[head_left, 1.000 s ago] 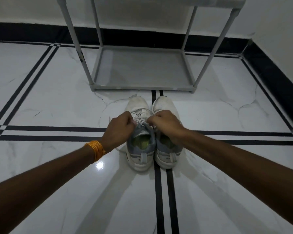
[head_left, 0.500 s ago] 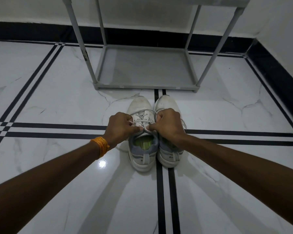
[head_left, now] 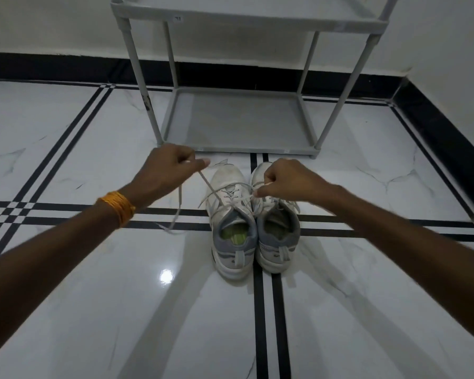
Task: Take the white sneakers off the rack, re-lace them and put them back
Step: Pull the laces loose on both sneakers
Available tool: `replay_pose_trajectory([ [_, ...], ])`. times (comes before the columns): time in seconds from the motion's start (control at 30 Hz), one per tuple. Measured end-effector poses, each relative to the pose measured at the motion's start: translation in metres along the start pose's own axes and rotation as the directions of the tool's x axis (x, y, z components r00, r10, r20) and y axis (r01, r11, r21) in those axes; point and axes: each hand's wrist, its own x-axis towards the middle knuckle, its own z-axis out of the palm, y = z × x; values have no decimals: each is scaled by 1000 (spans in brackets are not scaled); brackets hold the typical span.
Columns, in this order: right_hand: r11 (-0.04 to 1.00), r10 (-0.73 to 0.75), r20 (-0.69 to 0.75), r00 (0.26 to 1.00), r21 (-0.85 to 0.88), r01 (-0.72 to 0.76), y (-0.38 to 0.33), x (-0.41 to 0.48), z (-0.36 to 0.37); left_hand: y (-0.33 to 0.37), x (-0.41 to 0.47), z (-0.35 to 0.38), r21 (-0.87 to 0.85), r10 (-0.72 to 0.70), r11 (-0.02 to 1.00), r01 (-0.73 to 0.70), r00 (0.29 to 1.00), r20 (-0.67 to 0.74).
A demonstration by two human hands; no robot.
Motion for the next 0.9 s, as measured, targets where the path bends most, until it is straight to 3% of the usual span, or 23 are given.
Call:
replay_pose_trajectory([
  [0.1,973,-79,35,996,-215,85,-13,-4,-34,14,7,-10,82,119,989,-122,992,44],
  [0.27,859,-264,-96,960,-476,189,-32,-8,-40,38,11,2,319,376,853,-414,910,174],
  [0.33,817,-320,-132,938,-540,202,-33,-6,-39,43,12,5,373,426,811,-450,892,151],
  [0.5,712,-451,-259,854,-681,169,-32,-10,-38,43,12,-1,296,412,861,-414,908,72],
  [0.63,783,-471,-447,760,-608,128,-32,-4,-49,46,6,2,198,386,896,-397,918,94],
  [0.8,893,-387,-312,867,-361,269,-30,11,-51,58,9,9,190,437,865,-464,884,165],
  [0.9,870,-462,-297,835,-333,363,-31,14,-52,67,14,18,266,515,757,-597,796,318],
])
